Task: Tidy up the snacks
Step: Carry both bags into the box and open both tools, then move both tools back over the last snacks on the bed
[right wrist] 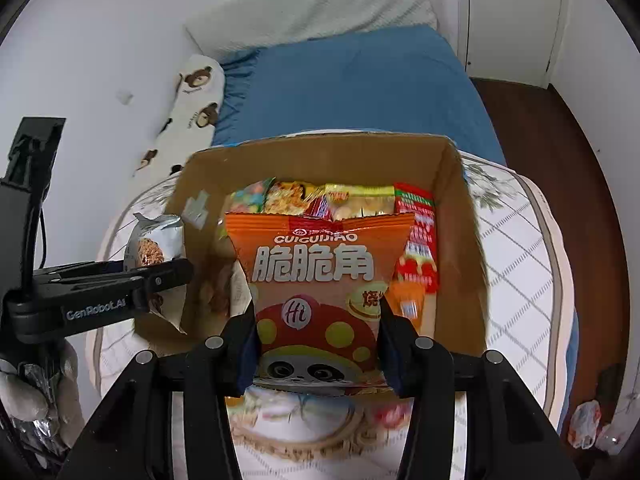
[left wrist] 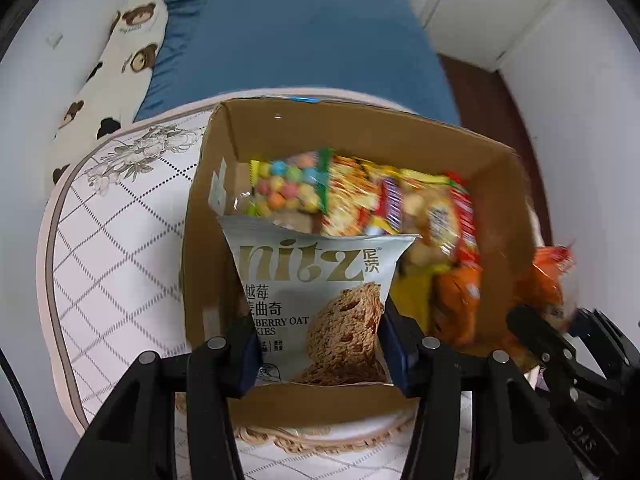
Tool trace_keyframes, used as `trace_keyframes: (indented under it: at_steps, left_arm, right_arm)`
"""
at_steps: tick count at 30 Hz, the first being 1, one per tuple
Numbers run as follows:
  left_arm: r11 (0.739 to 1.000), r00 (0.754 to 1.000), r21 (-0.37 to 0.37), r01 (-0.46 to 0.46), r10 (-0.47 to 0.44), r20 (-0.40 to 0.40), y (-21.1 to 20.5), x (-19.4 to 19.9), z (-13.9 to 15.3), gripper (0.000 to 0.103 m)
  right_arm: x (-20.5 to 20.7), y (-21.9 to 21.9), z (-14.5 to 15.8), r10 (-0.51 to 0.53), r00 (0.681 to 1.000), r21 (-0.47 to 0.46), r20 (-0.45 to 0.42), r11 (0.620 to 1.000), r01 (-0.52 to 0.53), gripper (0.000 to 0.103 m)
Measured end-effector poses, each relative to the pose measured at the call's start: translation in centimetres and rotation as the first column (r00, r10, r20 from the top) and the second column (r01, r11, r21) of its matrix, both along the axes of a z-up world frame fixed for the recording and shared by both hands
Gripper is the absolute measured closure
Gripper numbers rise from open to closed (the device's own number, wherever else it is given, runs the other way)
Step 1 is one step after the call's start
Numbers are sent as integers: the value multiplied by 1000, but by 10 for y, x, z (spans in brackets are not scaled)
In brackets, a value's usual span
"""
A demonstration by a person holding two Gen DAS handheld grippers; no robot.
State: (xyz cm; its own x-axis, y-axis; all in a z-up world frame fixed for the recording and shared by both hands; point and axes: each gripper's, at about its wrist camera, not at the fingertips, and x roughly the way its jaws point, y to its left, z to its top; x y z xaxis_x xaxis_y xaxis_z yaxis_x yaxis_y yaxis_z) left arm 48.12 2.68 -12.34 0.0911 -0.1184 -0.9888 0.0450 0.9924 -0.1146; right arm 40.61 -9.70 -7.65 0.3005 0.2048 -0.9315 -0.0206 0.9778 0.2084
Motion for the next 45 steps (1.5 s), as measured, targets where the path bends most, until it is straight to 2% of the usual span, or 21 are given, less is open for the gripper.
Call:
trace_keyframes:
  at_steps: [6,8,9,10,11,12,14,21,25,36,45]
  left_arm:
    - [997,998,71,-3,7,-60,5,35,-46,54]
    - [996,996,92,-5,13,-85,7,43,-60,53]
    - [995,996,103,-9,18,-87,8,44,-64,46]
    - [994,996,105,-7,17,-90,9,47,-69,26]
    - [995,995,104,-10,20,-98,11,48,-73,18]
    - [995,995,97,-15,25,-98,12,50,-76,14]
    - [997,996,66,-29,35,-87,14,49,-77,14]
    - [997,998,70,-38,41,-54,13,37,-72,14]
    - [996,1000,89,-30,30,0,9,22,-59,14]
    - [992,988,117,-53,35,151,4,-31,-24,14]
    - [990,957,123,-66,28,287,4,-78,16,14]
  right_arm:
    - [49,8,-49,-11,997,-8,-79,1000,11,51]
    - [57,9,-63,-16,994,3,-112,1000,17,47]
    - [62,10,-71,-17,990,1,-137,1000,18,29]
    - [65,11,-77,-17,988,-7,-152,1000,17,9]
    - [67,11,-81,-17,988,-15,-151,1000,15,7]
    - [69,12,-86,-14,988,-26,-151,1000,11,7]
    - [69,11,-90,-12,988,-36,-156,999,7,7]
    - [67,3,-97,-29,987,-70,-159,997,17,7]
    - [57,-1,-93,-35,989,-102,-140,995,21,7]
    - [18,-7,-63,-39,997,-140,-65,990,30,7]
    - [-17,-13,-26,-47,999,-164,26,985,50,7]
